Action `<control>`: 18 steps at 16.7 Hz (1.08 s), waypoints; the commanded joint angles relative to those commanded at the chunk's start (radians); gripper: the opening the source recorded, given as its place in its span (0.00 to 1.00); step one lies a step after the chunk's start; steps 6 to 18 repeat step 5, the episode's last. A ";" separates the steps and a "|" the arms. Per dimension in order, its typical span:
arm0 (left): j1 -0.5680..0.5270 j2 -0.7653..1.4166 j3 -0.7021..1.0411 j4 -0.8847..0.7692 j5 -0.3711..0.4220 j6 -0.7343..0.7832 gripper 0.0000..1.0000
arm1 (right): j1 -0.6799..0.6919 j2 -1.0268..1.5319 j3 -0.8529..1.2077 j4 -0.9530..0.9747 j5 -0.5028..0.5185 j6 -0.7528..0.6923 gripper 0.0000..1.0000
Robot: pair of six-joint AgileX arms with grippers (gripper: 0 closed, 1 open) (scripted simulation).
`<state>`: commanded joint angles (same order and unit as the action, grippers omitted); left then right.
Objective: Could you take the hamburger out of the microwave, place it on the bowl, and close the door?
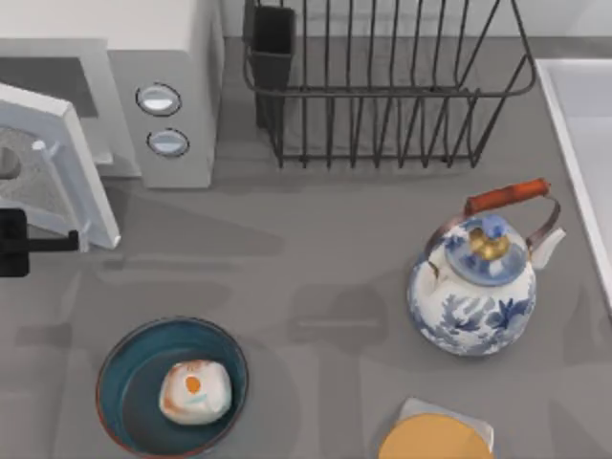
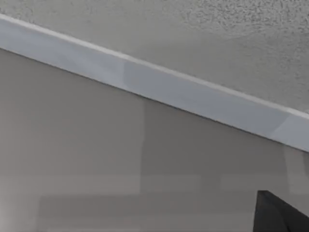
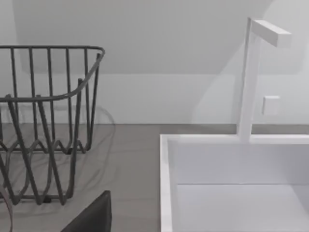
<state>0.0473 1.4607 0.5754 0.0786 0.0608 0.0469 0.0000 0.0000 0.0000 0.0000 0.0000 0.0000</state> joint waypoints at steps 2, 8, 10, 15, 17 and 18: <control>-0.007 0.074 0.047 0.034 -0.004 -0.004 0.00 | 0.000 0.000 0.000 0.000 0.000 0.000 1.00; -0.011 0.107 0.072 0.052 -0.007 -0.006 0.00 | 0.000 0.000 0.000 0.000 0.000 0.000 1.00; -0.011 0.107 0.072 0.052 -0.007 -0.006 0.00 | 0.000 0.000 0.000 0.000 0.000 0.000 1.00; -0.011 0.107 0.072 0.052 -0.007 -0.006 0.00 | 0.000 0.000 0.000 0.000 0.000 0.000 1.00; -0.011 0.107 0.072 0.052 -0.007 -0.006 0.00 | 0.000 0.000 0.000 0.000 0.000 0.000 1.00; -0.011 0.107 0.072 0.052 -0.007 -0.006 0.00 | 0.000 0.000 0.000 0.000 0.000 0.000 1.00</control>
